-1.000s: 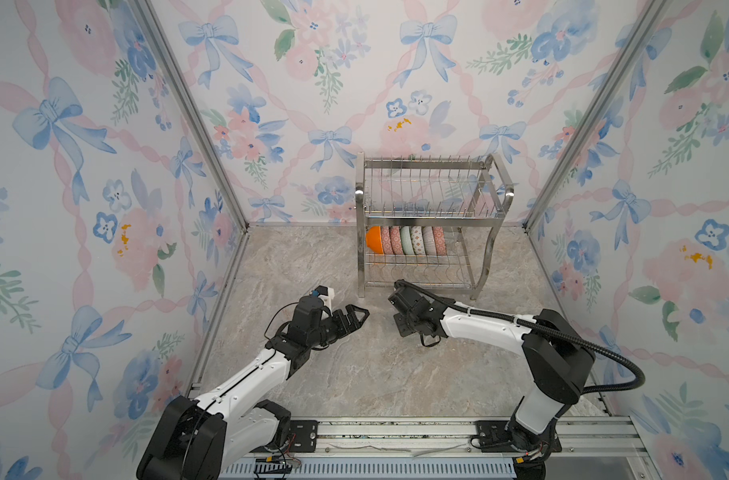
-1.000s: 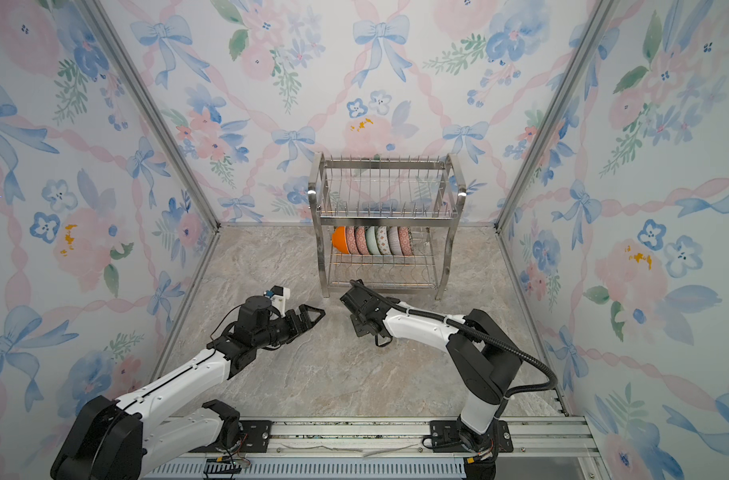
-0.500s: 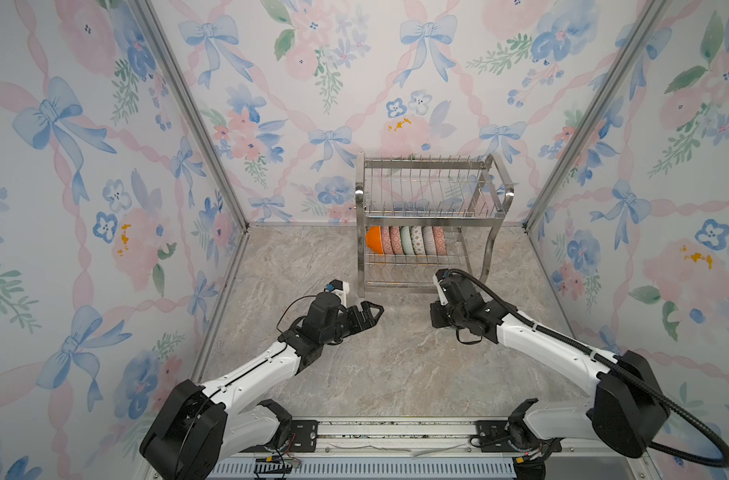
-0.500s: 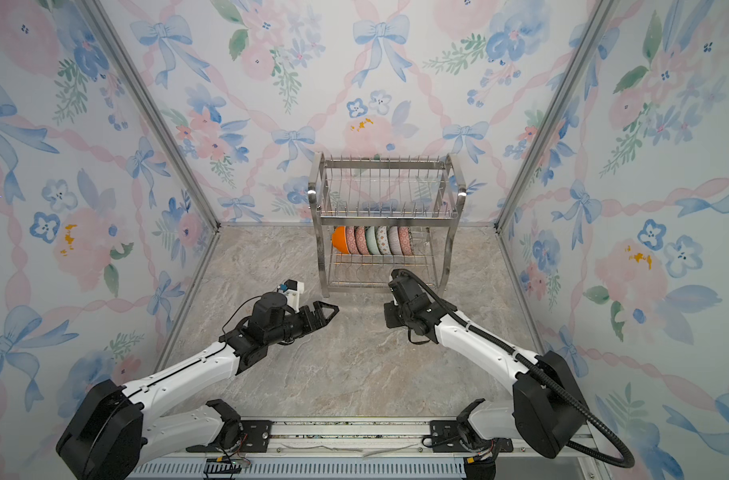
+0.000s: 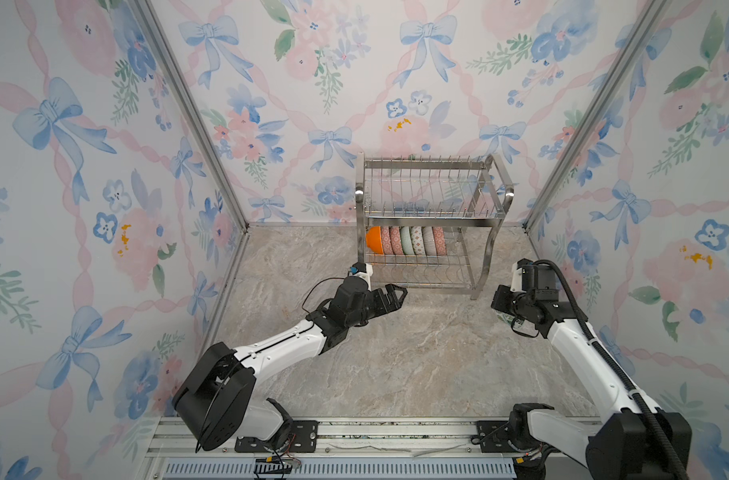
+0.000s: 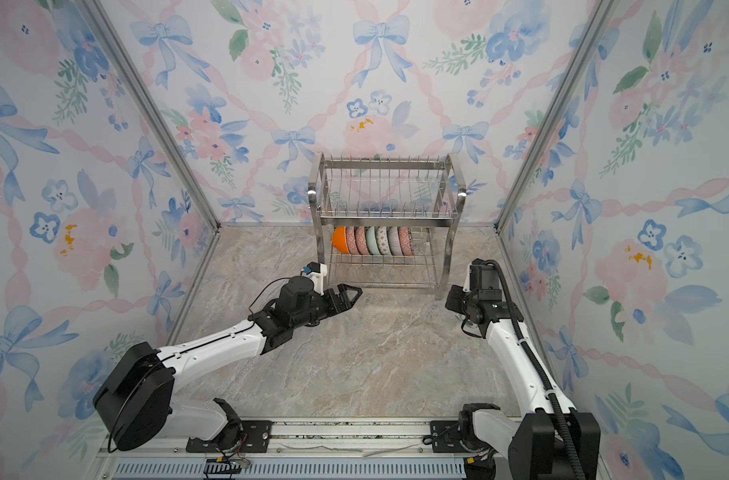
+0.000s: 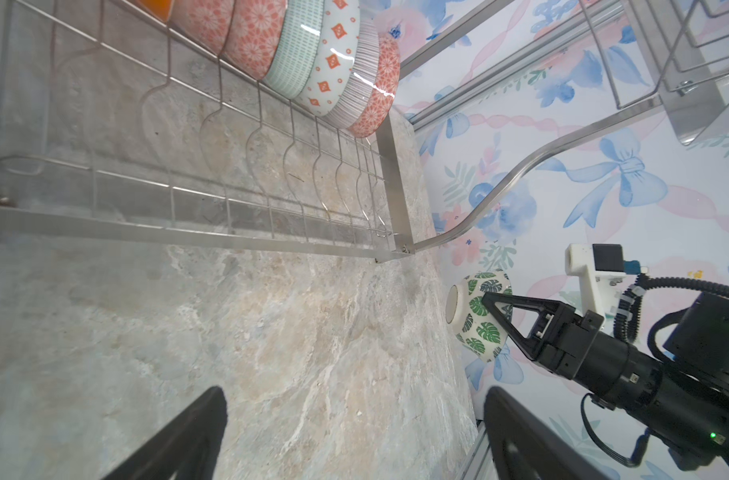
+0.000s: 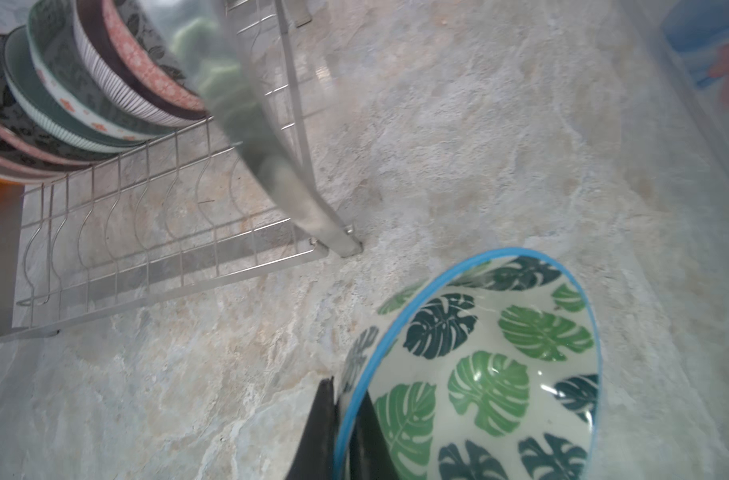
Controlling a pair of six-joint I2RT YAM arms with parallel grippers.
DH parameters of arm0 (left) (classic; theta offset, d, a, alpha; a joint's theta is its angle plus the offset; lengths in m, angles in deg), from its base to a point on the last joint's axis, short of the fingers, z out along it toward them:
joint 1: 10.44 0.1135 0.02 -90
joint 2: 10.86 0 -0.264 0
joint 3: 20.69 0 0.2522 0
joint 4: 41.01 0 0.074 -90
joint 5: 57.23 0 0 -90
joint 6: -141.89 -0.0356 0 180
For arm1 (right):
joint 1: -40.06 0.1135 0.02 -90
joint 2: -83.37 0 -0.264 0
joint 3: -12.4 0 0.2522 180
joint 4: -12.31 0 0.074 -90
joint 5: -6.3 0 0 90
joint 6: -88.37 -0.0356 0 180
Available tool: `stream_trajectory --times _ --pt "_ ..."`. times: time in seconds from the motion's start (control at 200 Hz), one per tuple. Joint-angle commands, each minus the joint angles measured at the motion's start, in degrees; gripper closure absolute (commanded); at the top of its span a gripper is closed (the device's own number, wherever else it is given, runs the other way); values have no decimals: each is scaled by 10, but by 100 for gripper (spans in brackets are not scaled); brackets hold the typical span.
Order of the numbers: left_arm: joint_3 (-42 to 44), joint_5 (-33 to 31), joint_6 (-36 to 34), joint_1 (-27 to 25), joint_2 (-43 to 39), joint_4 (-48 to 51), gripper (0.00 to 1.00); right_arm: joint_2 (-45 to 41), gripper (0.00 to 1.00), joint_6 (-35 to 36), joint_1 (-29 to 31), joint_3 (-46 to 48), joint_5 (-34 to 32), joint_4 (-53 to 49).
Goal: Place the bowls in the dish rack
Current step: 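Lift the green-leaf bowl with the right gripper to the rack end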
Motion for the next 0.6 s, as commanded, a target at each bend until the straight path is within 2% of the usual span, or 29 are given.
stream_trajectory --times 0.0,0.355,0.595 --pt "-34 -27 -10 -15 24 -17 2 33 100 7 -34 -61 44 -6" --pt "-124 -70 -16 -28 100 -18 2 177 100 -17 -98 -221 100 38" --pt "-171 -87 -18 -33 145 -18 2 275 100 -28 -108 -314 215 87"
